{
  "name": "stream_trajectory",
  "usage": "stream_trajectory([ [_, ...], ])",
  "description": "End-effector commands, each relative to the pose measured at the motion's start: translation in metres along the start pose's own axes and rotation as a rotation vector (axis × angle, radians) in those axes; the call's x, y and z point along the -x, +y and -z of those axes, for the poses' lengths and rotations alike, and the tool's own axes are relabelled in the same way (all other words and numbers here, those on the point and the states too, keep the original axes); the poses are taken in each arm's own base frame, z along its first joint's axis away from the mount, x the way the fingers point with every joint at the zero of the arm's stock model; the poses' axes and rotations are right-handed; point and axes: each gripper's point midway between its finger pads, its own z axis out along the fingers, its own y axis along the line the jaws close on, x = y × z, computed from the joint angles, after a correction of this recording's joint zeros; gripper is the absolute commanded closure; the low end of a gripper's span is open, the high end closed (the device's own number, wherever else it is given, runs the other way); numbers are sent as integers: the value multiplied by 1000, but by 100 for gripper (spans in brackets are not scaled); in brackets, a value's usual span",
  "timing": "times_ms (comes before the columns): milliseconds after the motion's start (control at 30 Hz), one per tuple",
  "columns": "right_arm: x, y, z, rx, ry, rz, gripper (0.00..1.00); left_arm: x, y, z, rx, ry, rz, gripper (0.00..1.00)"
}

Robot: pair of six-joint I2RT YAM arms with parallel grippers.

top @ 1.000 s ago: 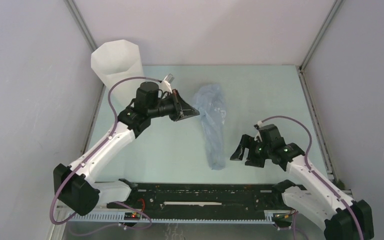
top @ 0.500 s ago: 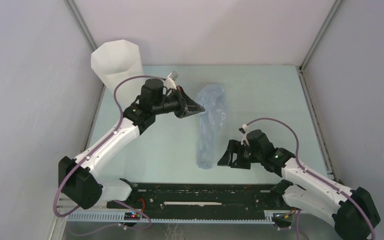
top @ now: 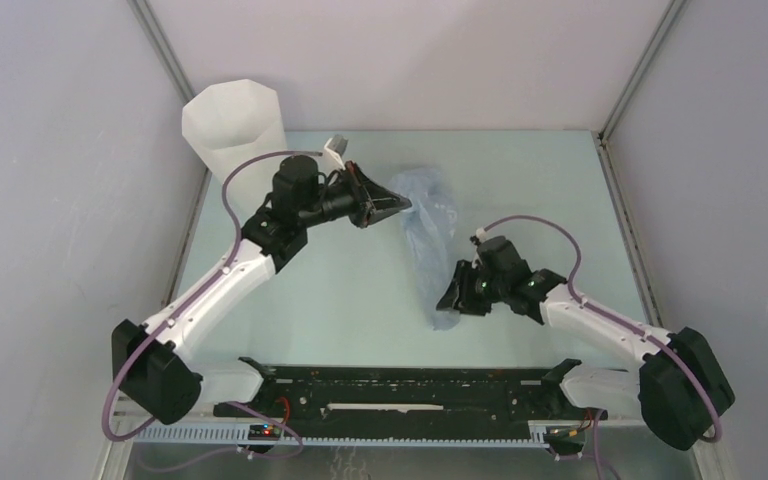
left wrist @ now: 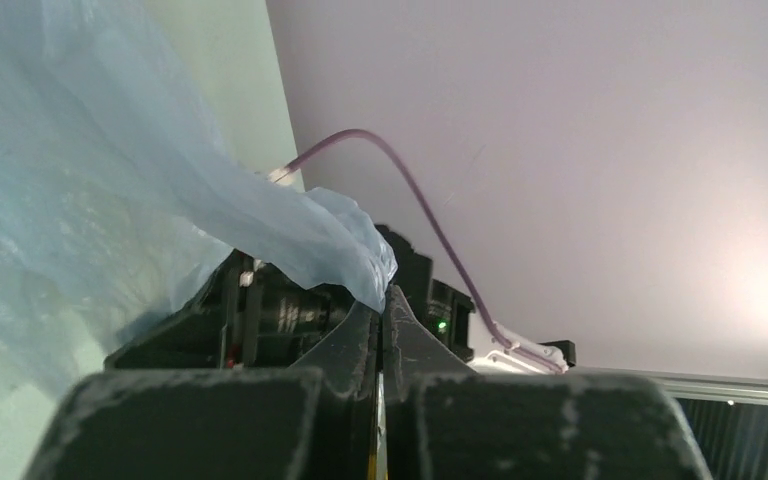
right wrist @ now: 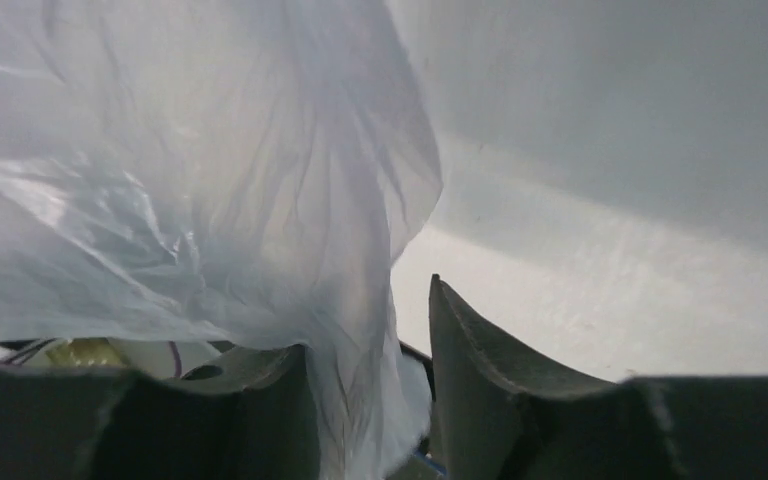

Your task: Put the trash bags into the trash bin

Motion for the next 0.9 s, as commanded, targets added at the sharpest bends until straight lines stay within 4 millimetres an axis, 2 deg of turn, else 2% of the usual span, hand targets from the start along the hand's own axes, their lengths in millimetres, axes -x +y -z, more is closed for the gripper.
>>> stream_trajectory([
  [0, 62, 2, 31, -101, -161, 140, 57, 14, 0, 28, -26, -110, 3, 100],
  [100, 98, -12, 60, -230, -258, 211, 61, 14, 50, 48, 74, -177, 43, 100],
  [167, 109, -18, 67, -251, -267, 213, 61, 6, 81, 59, 128, -196, 78, 100],
  [233, 102, -18, 59, -195, -195, 185, 54, -5, 103, 66, 158, -199, 105, 100],
  [333, 81, -17, 42, -115, -71, 169, 39, -20, 123, 70, 176, -182, 151, 100],
  [467, 66, -16, 35, -37, -65, 117, 20, -26, 127, 73, 155, -188, 187, 100],
  [533, 62, -22, 37, -28, -90, 84, 14, -25, 124, 72, 152, -186, 189, 100],
  [700, 52, -41, 34, -28, -110, 9, 12, -23, 117, 68, 141, -167, 191, 100],
  [867, 69, -53, 27, -5, -157, -51, 13, -26, 121, 67, 158, -148, 199, 100],
])
